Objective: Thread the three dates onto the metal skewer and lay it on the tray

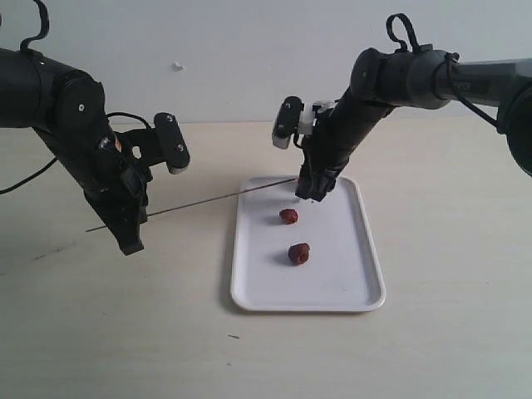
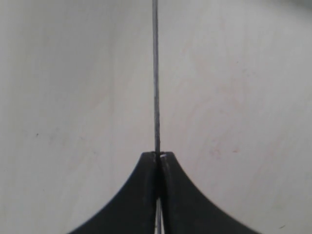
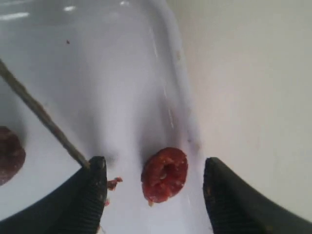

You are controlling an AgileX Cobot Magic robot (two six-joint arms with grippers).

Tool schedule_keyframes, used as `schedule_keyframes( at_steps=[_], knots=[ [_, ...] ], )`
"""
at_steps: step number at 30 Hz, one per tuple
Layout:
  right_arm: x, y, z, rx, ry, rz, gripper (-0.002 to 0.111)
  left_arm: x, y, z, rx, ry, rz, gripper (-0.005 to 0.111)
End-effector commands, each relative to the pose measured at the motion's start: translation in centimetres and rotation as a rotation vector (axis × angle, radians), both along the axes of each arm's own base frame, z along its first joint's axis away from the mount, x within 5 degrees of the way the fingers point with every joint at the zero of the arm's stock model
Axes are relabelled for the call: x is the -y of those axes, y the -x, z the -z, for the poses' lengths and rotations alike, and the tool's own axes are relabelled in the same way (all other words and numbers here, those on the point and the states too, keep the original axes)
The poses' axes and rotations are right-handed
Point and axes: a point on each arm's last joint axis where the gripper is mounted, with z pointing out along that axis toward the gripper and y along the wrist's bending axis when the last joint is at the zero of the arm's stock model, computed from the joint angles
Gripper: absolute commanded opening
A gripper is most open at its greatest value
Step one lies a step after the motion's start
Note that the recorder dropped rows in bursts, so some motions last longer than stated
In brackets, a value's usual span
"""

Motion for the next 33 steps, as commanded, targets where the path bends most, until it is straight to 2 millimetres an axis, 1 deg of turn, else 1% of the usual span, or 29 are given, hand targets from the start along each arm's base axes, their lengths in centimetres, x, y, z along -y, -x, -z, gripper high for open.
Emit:
schedule_keyframes(
  at_steps=[1,4,8,9,12,15,18,24,29,33],
  knots=[
    [0.2,-0.6,-1.7,0.0,-0.008,0.099,0.057,0.0,0.0,0.0,0.001,0.009,-0.022,0.0],
    [0.4,-0.7,-1.8,-0.012,0.002,0.133,0.057,0.0,0.0,0.0,0.001,0.01,-0.026,0.0],
    [0.4,-0.7,-0.4,-0.05,0.004,0.136,0.057,0.0,0.0,0.0,0.0,0.012,-0.031,0.0],
    [0.4,-0.7,-0.3,-0.052,0.003,0.137,0.057,-0.1,0.0,0.0,0.001,0.011,-0.038,0.0],
    [0.2,-0.7,-0.1,-0.059,-0.017,0.143,0.057,-0.7,-0.5,-0.1,0.03,-0.001,-0.13,0.0],
    [-0.2,-0.7,-0.1,-0.064,-0.061,0.146,0.057,-1.2,-0.7,-0.2,0.039,-0.011,-0.159,0.0],
    [-0.5,-0.7,0.8,-0.064,-0.033,0.13,0.055,-1.2,-0.7,-0.2,0.039,-0.011,-0.159,0.0],
    [0.0,-0.8,1.7,-0.063,0.013,0.168,0.054,-1.2,-0.7,-0.2,0.041,-0.01,-0.158,0.0],
    [0.0,-0.9,1.7,-0.06,0.018,0.167,0.047,-1.2,-0.7,-0.2,0.041,-0.01,-0.158,0.0],
    [0.0,-1.1,1.6,-0.039,0.011,0.173,0.033,-1.2,-0.7,-0.2,0.042,-0.01,-0.156,0.0]
  ],
)
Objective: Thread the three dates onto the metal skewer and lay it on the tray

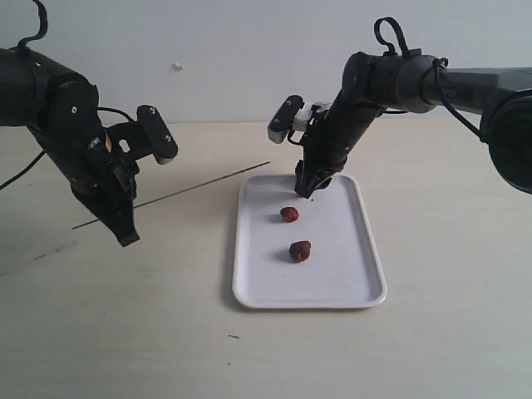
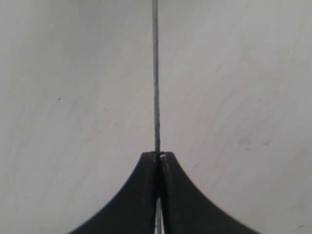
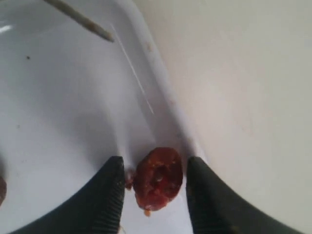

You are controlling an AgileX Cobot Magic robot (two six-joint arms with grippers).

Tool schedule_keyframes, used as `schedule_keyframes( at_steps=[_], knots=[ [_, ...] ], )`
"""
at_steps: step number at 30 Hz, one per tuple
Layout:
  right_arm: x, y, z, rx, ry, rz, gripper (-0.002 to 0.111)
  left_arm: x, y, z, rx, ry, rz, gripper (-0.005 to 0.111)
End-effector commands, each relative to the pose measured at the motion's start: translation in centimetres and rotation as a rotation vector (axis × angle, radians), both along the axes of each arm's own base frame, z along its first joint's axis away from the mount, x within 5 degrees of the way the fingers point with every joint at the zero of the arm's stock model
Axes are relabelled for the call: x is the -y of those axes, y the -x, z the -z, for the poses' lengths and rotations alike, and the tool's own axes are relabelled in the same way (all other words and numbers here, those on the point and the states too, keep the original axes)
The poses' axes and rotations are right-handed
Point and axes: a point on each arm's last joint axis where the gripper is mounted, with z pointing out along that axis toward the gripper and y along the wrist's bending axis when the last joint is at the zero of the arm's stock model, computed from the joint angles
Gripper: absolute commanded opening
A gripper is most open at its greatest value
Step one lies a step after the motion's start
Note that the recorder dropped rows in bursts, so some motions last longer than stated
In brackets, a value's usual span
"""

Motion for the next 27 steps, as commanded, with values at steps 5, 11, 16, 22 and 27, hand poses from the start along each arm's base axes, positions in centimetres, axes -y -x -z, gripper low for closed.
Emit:
schedule_keyframes(
  at_steps=[5,11,16,22,27],
  knots=[
    [0.09,-0.25,0.38,0.021,0.015,0.001,0.031,0.05,-0.2,-0.11,0.018,0.012,-0.005,0.0],
    [0.09,-0.37,0.34,0.023,-0.001,0.047,0.031,0.07,-0.23,-0.12,0.021,0.014,-0.004,0.0],
    [0.09,-0.36,0.34,0.013,-0.013,0.085,0.029,0.09,-0.26,-0.13,0.024,0.017,-0.004,0.0],
    [0.09,-0.38,0.33,0.009,-0.022,0.112,0.028,0.11,-0.29,-0.14,0.028,0.019,-0.003,0.0],
    [0.09,-0.38,0.33,-0.003,-0.038,0.159,0.023,0.17,-0.36,-0.17,0.036,0.026,-0.002,0.0]
  ],
)
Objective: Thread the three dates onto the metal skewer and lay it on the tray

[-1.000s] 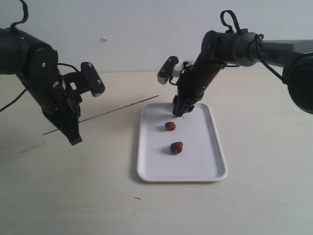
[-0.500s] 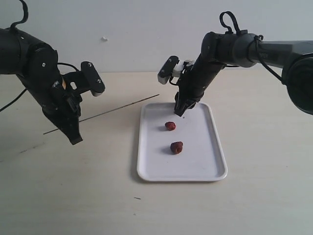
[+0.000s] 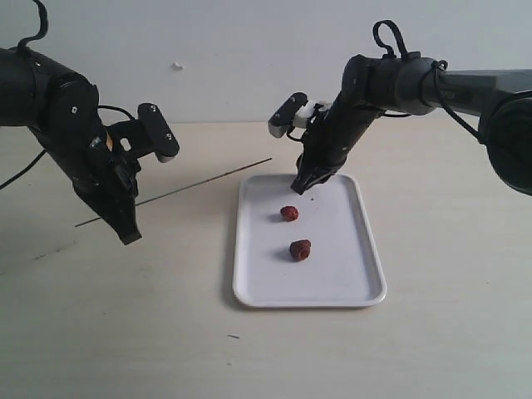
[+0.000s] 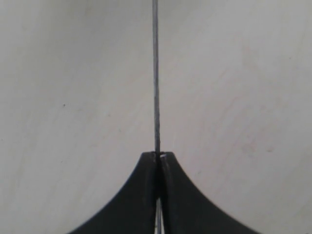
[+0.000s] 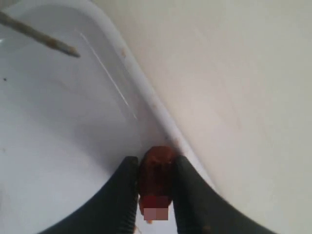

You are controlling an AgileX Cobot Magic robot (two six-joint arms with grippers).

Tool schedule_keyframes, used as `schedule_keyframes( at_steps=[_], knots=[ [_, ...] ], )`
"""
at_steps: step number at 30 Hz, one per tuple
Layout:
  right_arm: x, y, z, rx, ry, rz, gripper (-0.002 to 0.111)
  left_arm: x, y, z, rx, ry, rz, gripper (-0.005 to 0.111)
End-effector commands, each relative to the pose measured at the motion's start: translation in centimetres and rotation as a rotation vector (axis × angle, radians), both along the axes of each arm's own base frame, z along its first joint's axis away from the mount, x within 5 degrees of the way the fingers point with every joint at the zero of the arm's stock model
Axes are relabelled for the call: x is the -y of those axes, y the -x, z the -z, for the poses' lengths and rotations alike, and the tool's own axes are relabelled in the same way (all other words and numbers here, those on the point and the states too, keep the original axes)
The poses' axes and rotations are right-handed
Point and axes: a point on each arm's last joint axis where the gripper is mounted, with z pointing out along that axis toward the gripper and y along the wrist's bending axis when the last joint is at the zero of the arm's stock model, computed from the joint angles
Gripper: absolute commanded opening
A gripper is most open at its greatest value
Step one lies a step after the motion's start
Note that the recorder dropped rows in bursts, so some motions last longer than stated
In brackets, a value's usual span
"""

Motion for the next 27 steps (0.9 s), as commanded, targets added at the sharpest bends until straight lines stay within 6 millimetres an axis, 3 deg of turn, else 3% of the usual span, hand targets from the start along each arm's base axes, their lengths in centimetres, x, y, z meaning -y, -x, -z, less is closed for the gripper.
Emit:
schedule_keyframes(
  at_steps=[1,5,11,15,18,21,24,27],
  knots=[
    [0.0,-0.1,0.1,-0.003,-0.005,0.035,0.023,0.1,-0.2,-0.1,0.022,0.017,-0.005,0.0],
    [0.0,0.0,-0.7,-0.006,-0.016,0.058,0.023,0.1,-0.3,-0.1,0.027,0.02,-0.004,0.0],
    [0.5,1.1,-6.6,-0.037,-0.103,0.158,0.023,0.4,-0.6,-0.3,0.068,0.048,0.004,0.0],
    [3.1,1.9,-10.3,-0.13,-0.354,0.227,0.023,0.8,-1.4,-0.1,0.139,0.094,0.021,0.0],
    [5.4,2.4,-11.4,-0.225,-0.545,0.234,0.023,1.0,-1.8,-0.3,0.186,0.124,0.029,0.0],
    [8.1,1.9,-12.5,-0.207,-0.72,0.285,0.023,-0.7,-2.9,-0.6,0.225,0.158,-0.028,0.0],
    [9.0,1.8,-12.8,-0.198,-0.774,0.311,0.023,-1.9,-3.2,-0.1,0.254,0.184,-0.055,0.0],
    [8.8,1.7,-13.0,-0.201,-0.815,0.314,0.023,-1.6,-2.8,0.7,0.334,0.203,0.025,0.0]
  ],
)
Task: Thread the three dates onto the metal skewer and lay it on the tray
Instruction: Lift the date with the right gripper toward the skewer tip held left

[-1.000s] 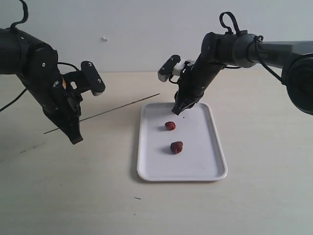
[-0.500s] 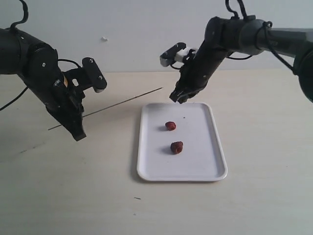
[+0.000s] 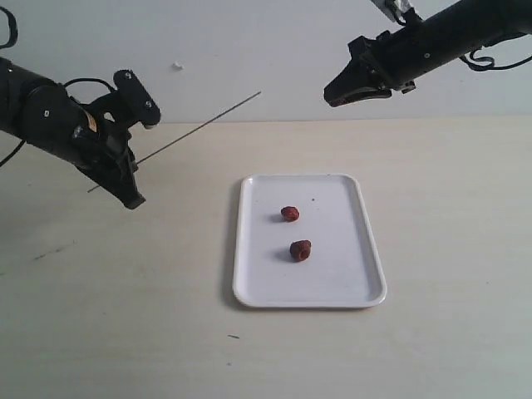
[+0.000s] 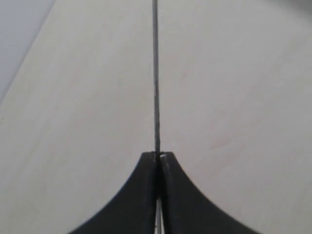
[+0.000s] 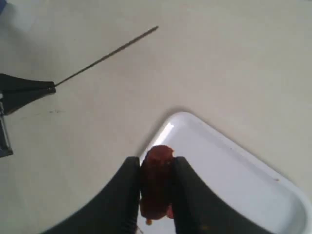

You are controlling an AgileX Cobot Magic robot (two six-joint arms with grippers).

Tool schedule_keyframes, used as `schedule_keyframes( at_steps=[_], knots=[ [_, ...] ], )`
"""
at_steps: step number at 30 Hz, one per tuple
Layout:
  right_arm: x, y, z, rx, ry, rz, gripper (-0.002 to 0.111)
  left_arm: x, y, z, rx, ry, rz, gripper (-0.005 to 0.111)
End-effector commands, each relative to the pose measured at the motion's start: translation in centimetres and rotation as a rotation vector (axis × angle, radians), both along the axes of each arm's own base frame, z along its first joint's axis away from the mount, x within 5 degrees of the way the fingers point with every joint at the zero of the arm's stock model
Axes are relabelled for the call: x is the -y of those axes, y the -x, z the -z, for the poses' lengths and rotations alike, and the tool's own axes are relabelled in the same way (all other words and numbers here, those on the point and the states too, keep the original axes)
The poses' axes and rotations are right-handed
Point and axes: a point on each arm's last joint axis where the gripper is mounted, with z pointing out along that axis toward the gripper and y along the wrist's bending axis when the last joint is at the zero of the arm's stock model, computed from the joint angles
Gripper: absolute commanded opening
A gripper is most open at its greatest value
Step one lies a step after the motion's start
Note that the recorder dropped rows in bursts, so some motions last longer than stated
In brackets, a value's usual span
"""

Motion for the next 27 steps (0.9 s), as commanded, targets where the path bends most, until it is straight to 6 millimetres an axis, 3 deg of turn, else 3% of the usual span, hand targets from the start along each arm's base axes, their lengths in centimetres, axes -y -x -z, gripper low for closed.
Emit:
schedule_keyframes(
  at_steps=[1,9,27],
  knots=[
    [-0.2,0.0,-1.0,0.022,-0.071,0.003,0.023,0.5,0.3,0.7,0.1,0.024,0.072,0.0],
    [-0.5,-0.1,-1.4,0.029,-0.133,0.015,0.023,0.9,0.6,1.1,0.155,0.043,0.107,0.0],
    [-0.6,-0.9,1.0,-0.018,-0.214,0.035,0.023,2.2,1.1,1.1,0.163,0.049,0.143,0.0]
  ],
)
